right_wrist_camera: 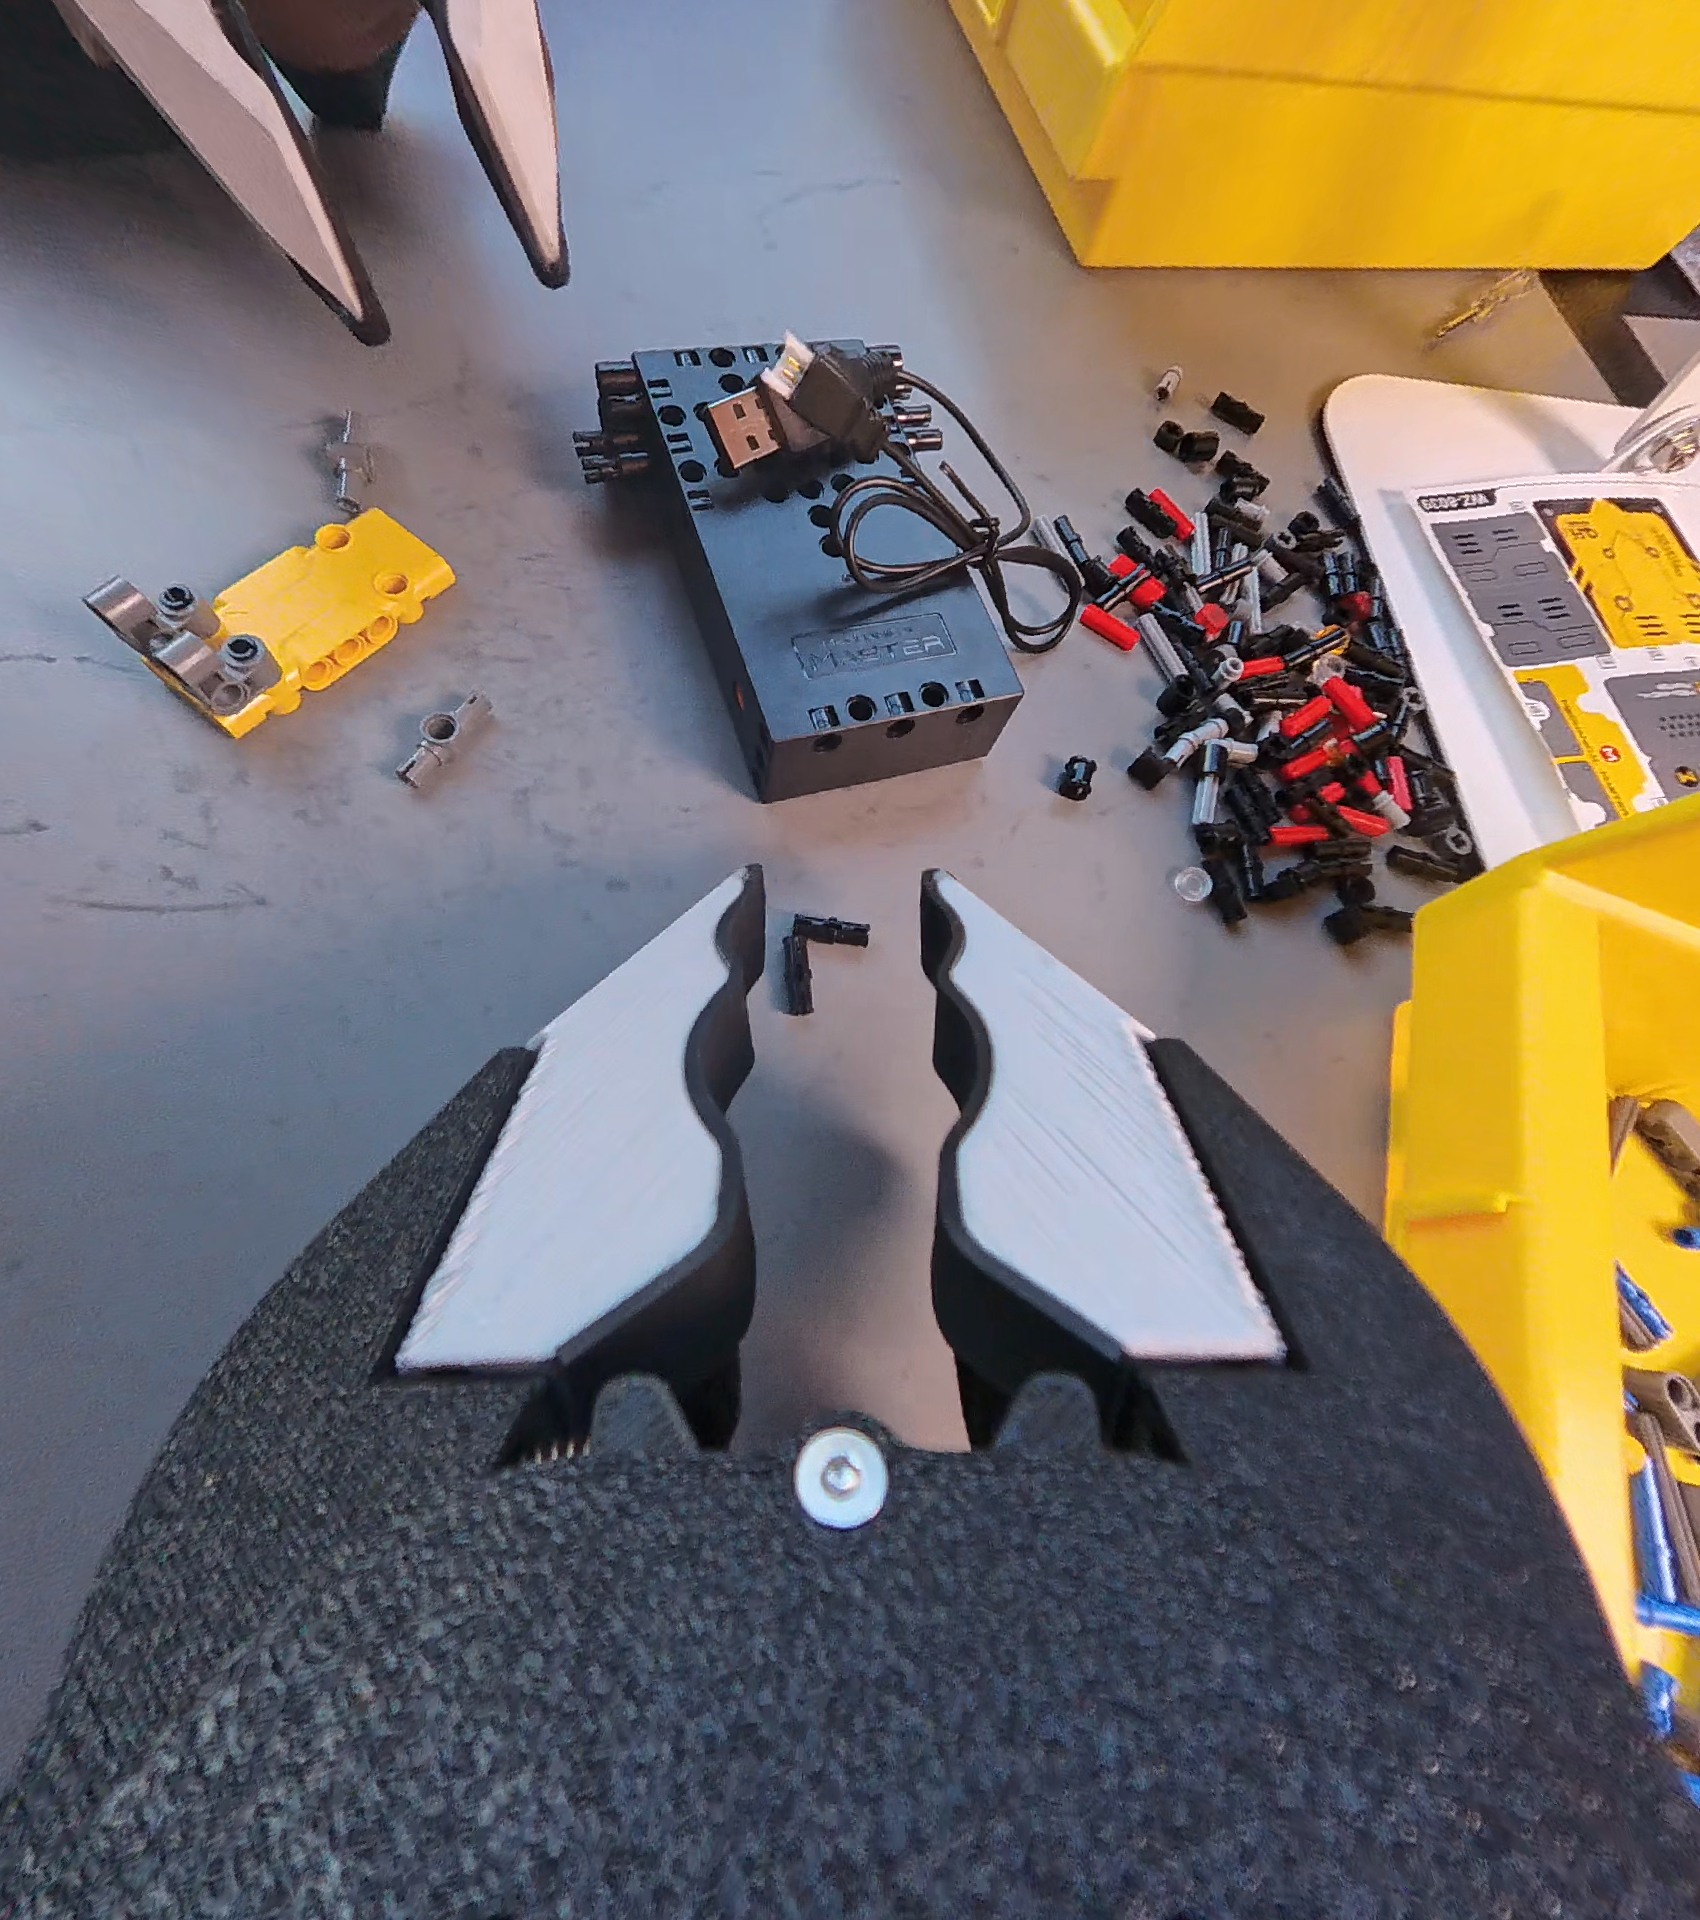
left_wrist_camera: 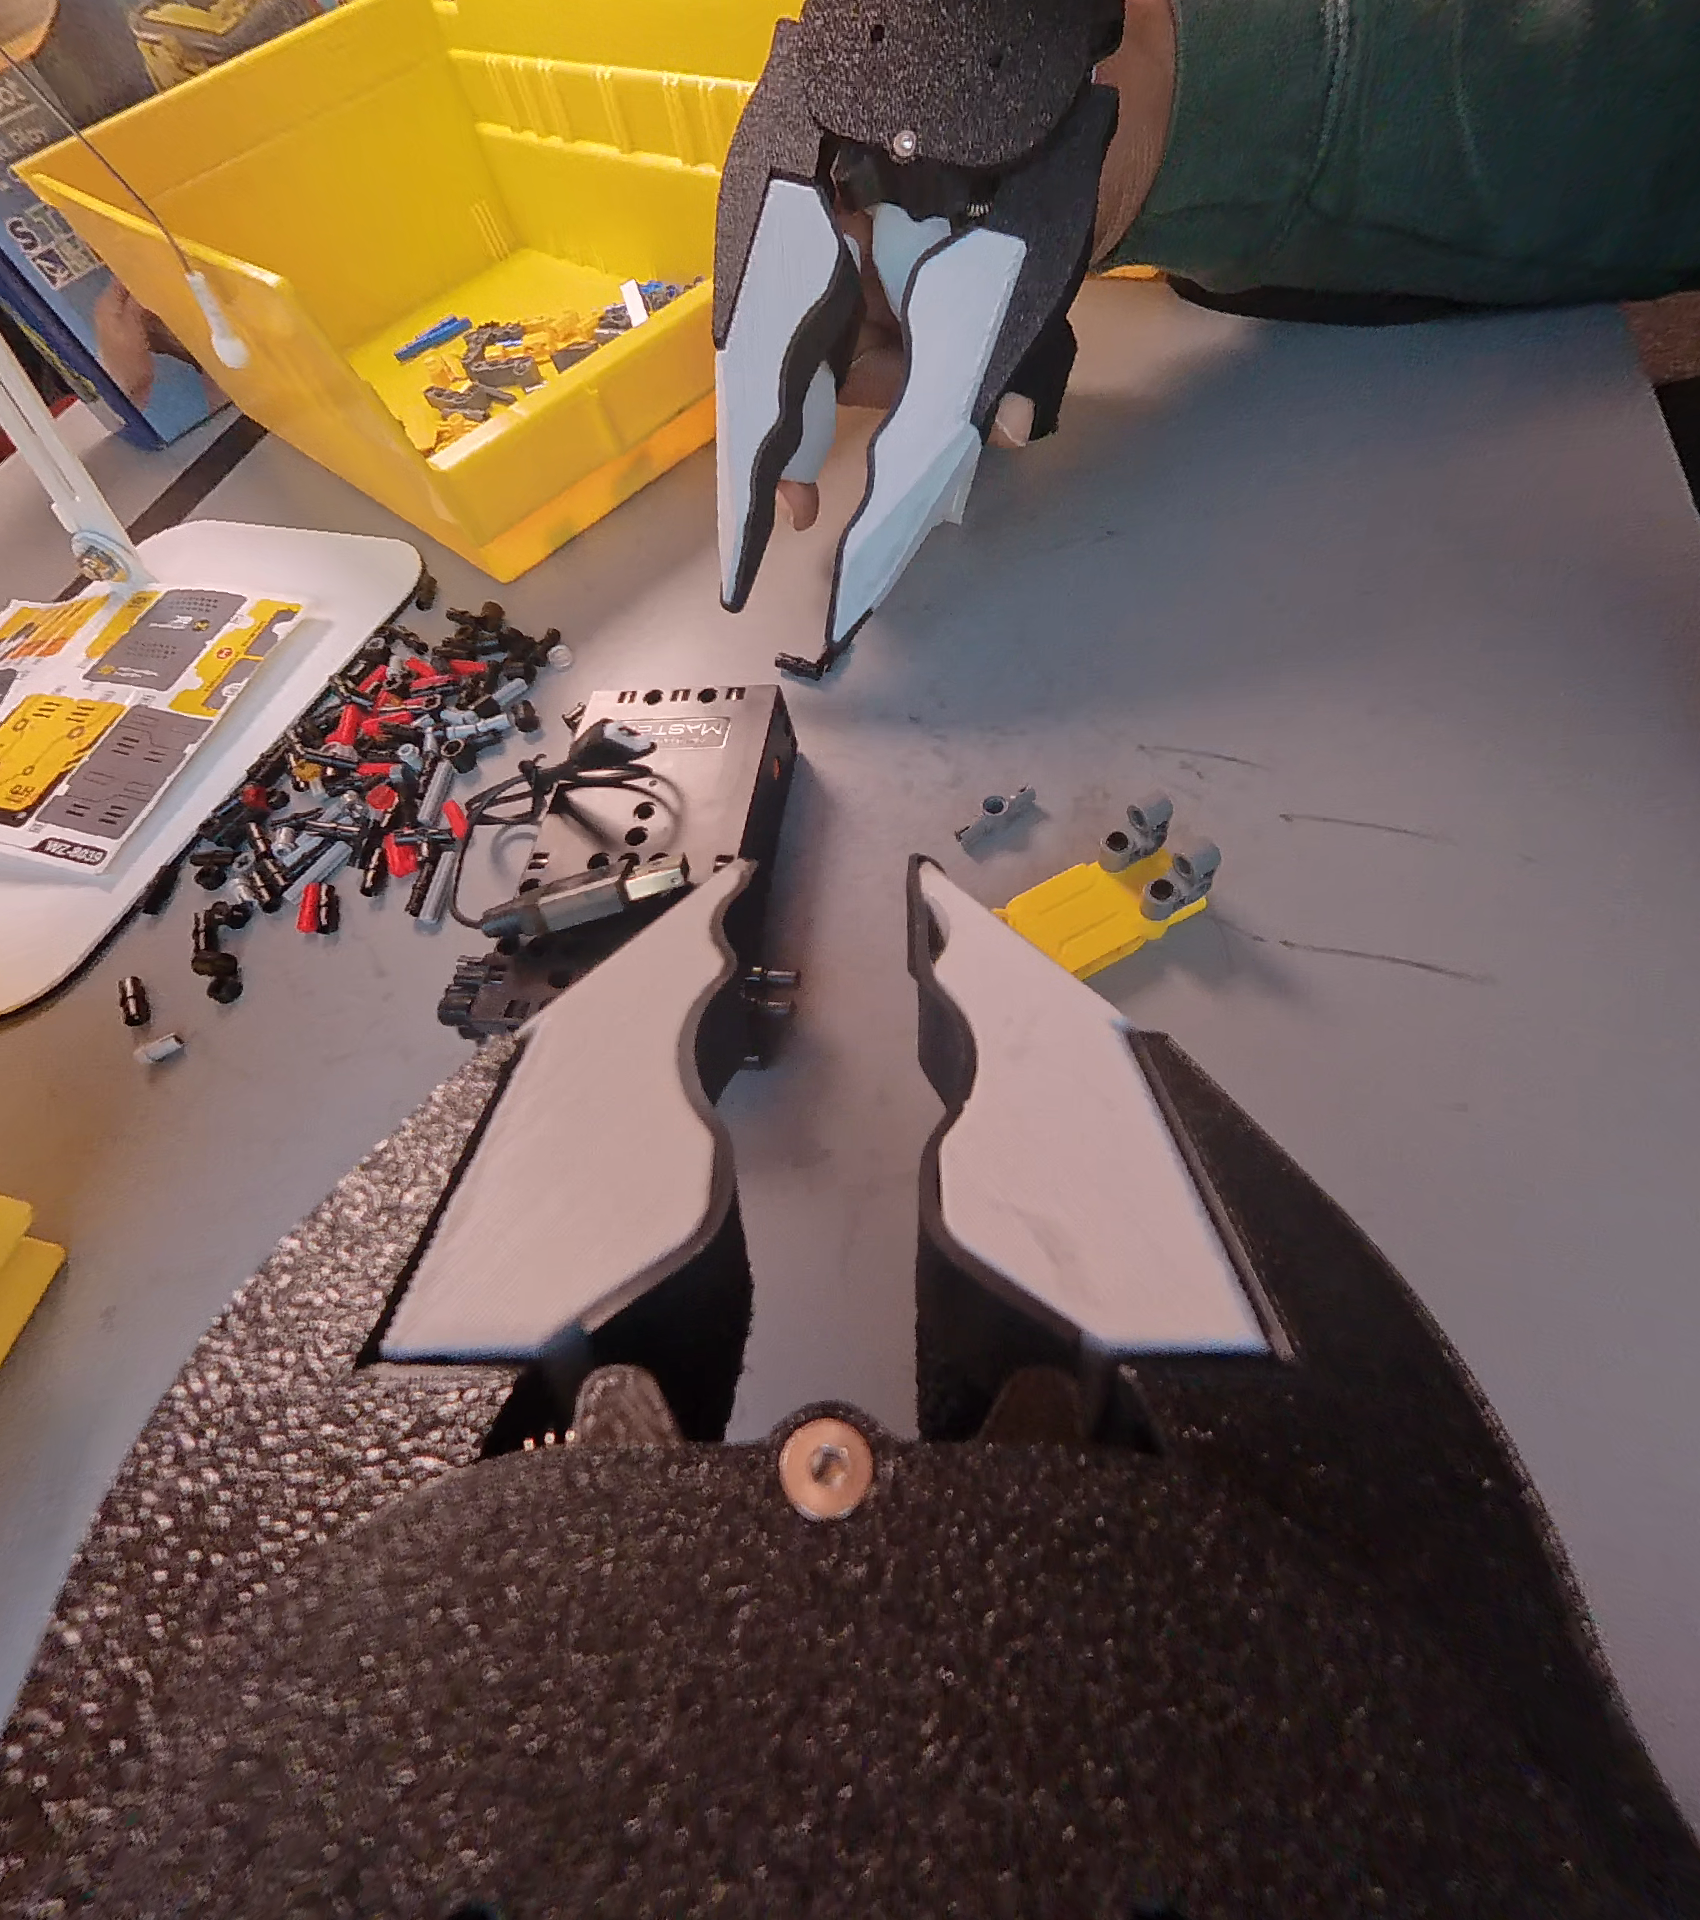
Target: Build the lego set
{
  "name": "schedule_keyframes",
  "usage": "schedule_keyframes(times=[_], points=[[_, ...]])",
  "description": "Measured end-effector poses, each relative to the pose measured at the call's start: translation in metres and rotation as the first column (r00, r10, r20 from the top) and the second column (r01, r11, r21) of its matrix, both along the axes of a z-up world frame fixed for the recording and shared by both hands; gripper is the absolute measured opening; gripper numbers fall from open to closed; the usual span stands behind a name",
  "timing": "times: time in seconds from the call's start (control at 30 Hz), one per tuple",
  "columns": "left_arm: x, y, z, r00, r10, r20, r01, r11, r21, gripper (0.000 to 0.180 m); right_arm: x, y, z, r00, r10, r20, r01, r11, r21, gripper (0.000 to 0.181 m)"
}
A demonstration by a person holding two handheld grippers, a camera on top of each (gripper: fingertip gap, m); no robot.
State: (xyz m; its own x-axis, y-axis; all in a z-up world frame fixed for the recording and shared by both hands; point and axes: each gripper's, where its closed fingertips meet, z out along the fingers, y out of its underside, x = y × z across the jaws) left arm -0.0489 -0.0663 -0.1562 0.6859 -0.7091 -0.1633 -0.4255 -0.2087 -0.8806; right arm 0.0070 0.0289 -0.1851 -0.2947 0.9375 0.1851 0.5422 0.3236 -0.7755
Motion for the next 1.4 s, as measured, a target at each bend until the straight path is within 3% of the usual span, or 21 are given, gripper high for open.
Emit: schedule_keyframes(times=[0.2,0.47,0.6,0.73,0.83,1.07,1.4], points=[[-0.022,0.013,0.01,0.99,0.13,0.059,-0.133,0.99,0.037,0.029,0.004,0.002,0.001,1.0,0.012,0.0,-0.012,1.0,-0.026,0.028],[-0.063,0.028,0.035,0.901,0.333,0.277,-0.363,0.93,0.064,0.047,0.002,-0.002,0.01,0.999,0.031,-0.024,-0.031,0.999,0.01,0.028],[-0.091,0.034,0.056,0.843,0.441,0.308,-0.503,0.849,0.161,0.048,-0.008,-0.004,0.04,0.983,-0.009,-0.184,0.002,0.999,-0.037,0.028],[-0.125,0.05,0.102,0.755,0.558,0.345,-0.651,0.7,0.292,0.047,-0.016,0.006,0.074,0.913,-0.11,-0.393,0.082,0.993,-0.088,0.032],[-0.146,0.066,0.143,0.706,0.595,0.384,-0.708,0.602,0.37,0.046,-0.015,0.013,0.083,0.866,-0.163,-0.472,0.128,0.986,-0.107,0.035],[-0.194,0.133,0.205,0.664,0.591,0.457,-0.748,0.524,0.408,0.022,-0.01,0.03,0.084,0.844,-0.18,-0.505,0.175,0.983,-0.058,0.031],[-0.226,0.184,0.19,0.638,0.623,0.453,-0.77,0.51,0.383,0.002,-0.011,0.039,0.079,0.848,-0.165,-0.503,0.183,0.983,-0.015,0.025]])
